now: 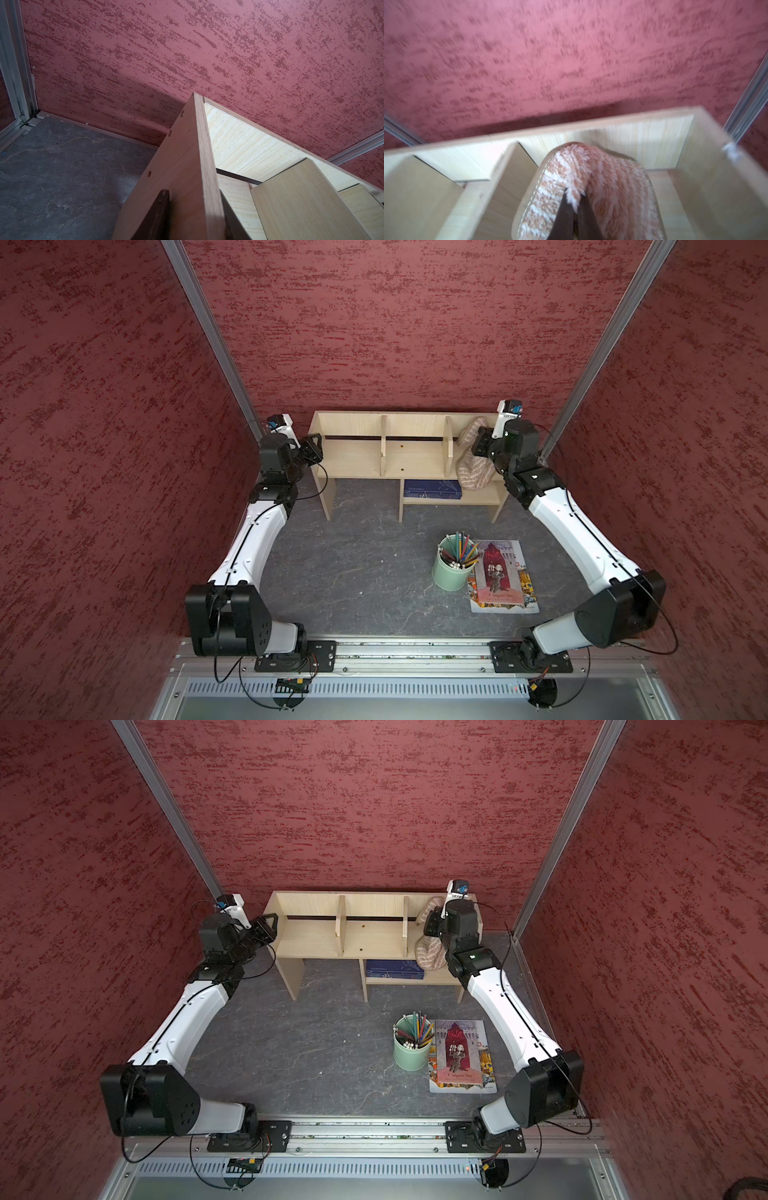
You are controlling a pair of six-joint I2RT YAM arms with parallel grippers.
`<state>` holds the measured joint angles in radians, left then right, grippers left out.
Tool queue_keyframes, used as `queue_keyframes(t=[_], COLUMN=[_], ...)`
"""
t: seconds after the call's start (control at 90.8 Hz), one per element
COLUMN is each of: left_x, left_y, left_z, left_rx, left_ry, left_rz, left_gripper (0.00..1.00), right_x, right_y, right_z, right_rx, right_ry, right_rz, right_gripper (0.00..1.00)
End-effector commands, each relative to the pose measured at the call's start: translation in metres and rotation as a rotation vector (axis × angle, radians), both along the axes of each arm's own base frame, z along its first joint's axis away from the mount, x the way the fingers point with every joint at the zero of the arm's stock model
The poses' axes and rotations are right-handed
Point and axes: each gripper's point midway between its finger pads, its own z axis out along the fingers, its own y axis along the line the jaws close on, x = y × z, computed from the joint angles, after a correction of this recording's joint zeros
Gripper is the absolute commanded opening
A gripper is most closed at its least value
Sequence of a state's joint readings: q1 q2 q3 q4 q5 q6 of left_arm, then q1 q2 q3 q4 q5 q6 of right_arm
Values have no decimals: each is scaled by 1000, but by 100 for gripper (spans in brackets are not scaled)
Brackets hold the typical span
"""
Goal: Wipe the bookshelf clean with a cloth
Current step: Wipe the dust from the shelf.
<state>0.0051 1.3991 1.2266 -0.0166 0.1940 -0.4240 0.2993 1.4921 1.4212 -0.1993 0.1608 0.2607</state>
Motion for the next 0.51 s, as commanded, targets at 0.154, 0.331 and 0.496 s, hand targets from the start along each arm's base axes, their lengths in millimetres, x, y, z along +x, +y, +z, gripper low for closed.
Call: queue_keyframes(t=[0.154, 0.331, 0.496], left_x=[-2, -3, -3], left_y=[-18, -19, -20], left_z=[-21, -20, -19], left_rx=[-97, -84, -84], left_ry=[79, 76, 74], left_rz=[-60, -60, -61], left_gripper=[0, 0, 0], right_x=[-19, -19, -39], right_y=[2, -5, -3], right_z=[-31, -23, -8], right_rx=[-69, -122, -146], right_ry=[95, 225, 240], right_rz=[51, 18, 78], right_gripper=[0, 49, 78])
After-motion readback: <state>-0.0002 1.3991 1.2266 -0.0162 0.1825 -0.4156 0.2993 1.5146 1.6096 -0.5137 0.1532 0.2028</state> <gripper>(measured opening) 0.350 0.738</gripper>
